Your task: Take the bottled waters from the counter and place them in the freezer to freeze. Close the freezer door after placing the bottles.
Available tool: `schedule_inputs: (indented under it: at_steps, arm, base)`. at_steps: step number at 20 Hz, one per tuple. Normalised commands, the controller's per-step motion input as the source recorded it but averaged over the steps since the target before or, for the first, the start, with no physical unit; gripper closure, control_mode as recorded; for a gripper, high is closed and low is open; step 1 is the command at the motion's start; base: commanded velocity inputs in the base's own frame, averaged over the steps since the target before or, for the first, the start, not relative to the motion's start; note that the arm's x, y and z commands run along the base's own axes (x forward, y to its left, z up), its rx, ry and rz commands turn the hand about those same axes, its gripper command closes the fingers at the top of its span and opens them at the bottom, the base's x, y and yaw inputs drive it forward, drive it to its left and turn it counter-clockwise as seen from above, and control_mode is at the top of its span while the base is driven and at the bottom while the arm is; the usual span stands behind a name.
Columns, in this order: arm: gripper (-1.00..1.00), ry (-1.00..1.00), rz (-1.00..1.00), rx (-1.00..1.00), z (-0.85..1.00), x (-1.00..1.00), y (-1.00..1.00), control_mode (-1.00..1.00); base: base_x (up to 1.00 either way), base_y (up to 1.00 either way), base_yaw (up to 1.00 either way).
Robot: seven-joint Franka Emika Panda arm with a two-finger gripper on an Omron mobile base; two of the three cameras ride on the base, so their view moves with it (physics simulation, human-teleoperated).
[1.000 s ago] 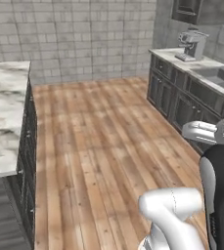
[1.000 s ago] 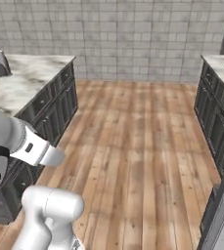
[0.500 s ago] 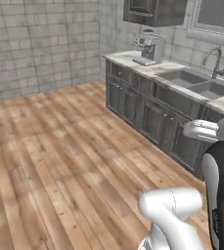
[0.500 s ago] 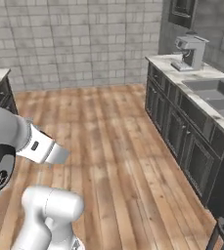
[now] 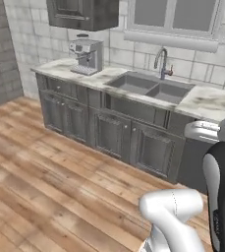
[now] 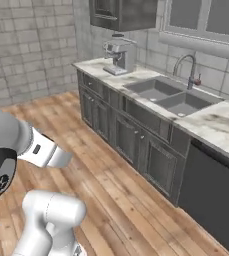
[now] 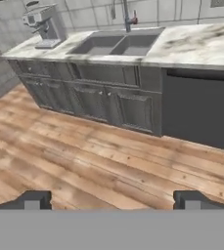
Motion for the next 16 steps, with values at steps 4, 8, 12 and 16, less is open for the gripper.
schedule_inputs:
  at_steps: [4, 8, 12, 16]
  arm:
    - [-1.00, 0.00, 0.00, 0.00, 0.00, 0.00, 0.00, 1.00]
    - [-1.00, 0.00, 0.00, 0.00, 0.00, 0.00, 0.00, 1.00]
    - [-1.00, 0.00, 0.00, 0.00, 0.00, 0.00, 0.00, 1.00]
    - [-1.00, 0.00, 0.00, 0.00, 0.00, 0.00, 0.00, 1.00]
  base:
    - [0.89, 0.40, -0.72]
    - [0.73, 0.13, -0.75]
    - [0.69, -0.02, -0.67]
    - [0.82, -0.02, -0.55]
